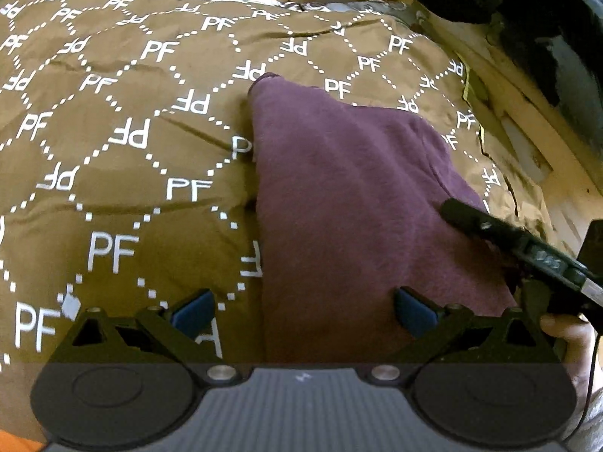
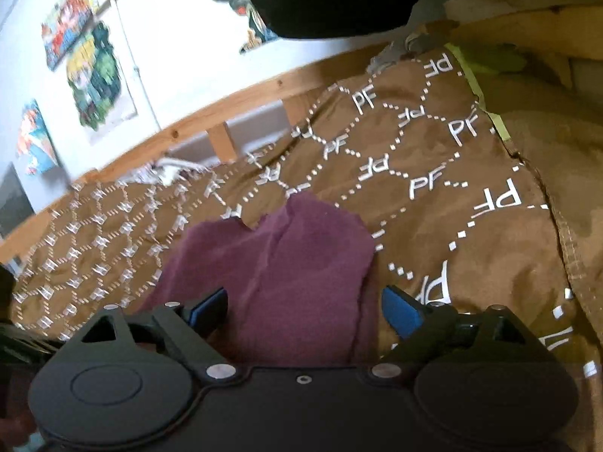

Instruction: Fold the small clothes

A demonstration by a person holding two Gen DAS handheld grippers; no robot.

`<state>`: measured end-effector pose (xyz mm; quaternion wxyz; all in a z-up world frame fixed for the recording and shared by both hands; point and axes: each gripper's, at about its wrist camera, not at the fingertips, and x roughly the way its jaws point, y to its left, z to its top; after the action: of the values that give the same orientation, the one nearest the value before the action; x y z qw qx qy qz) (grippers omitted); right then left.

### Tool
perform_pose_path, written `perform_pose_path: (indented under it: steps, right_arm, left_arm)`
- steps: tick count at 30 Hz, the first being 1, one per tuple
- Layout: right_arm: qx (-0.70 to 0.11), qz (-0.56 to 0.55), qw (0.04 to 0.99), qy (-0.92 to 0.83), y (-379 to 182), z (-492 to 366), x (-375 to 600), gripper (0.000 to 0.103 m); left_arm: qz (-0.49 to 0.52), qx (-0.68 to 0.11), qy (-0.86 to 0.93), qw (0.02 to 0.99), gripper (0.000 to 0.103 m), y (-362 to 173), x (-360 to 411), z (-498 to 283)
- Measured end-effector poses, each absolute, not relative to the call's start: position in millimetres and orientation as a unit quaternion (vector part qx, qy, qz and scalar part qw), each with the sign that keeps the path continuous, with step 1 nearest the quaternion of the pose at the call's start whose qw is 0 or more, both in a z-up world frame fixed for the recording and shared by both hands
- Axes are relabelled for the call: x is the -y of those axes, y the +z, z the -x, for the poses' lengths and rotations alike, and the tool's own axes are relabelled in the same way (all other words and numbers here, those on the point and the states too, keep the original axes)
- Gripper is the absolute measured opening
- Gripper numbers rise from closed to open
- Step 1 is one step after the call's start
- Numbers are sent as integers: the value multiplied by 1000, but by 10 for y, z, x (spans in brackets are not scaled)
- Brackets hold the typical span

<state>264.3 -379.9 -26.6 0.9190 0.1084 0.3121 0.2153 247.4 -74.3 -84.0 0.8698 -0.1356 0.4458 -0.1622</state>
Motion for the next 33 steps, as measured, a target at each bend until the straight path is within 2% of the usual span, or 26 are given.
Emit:
perform_pose_path:
  steps: [6, 8, 10, 12, 15, 17, 18, 19, 21, 23, 25, 28, 33]
  right_arm:
    - [-331, -82, 920, 194, -306, -2676, 3705, 88]
    - [-327, -98, 921, 188, -301, -2673, 3738, 80]
    - [-333, -119, 915, 193, -306, -2678, 3764, 64]
    - [-339, -131, 911, 193, -313, -2676, 3759, 58]
    - [-348, -123, 910, 190, -298, -2687, 3714, 54]
    - [-355, -139, 906, 186, -290, -2701, 3724, 48]
    - [-354, -143, 906, 183, -277, -2697, 3719, 42]
    - [-352, -139, 908, 181, -257, -2685, 3703, 34]
    - [-341, -107, 916, 179, -187, -2645, 3622, 24]
    - [-330, -57, 926, 175, -90, -2593, 3477, 21]
    - [-315, -13, 933, 174, 8, -2540, 3329, 19]
    - [-285, 37, 940, 182, 175, -2455, 3104, 18]
    - [-240, 81, 945, 205, 396, -2423, 2750, 18]
  left_arm:
    - [112, -458, -169, 865, 103, -795, 805, -2560]
    - [101, -457, -176, 866, 103, -775, 816, -2567]
    - [94, -454, -184, 867, 102, -757, 820, -2576]
    - [89, -449, -195, 867, 101, -743, 827, -2586]
    - [83, -452, -209, 863, 92, -730, 858, -2623]
    - [91, -458, -216, 857, 82, -711, 871, -2654]
    - [94, -459, -219, 855, 81, -703, 873, -2662]
    - [95, -460, -219, 855, 76, -691, 867, -2667]
    - [92, -458, -223, 856, 66, -669, 851, -2668]
    - [90, -451, -226, 859, 47, -634, 820, -2648]
    - [92, -443, -229, 862, 40, -585, 783, -2626]
    - [84, -428, -218, 873, 36, -474, 726, -2570]
    - [50, -378, -188, 905, 36, -212, 492, -2466]
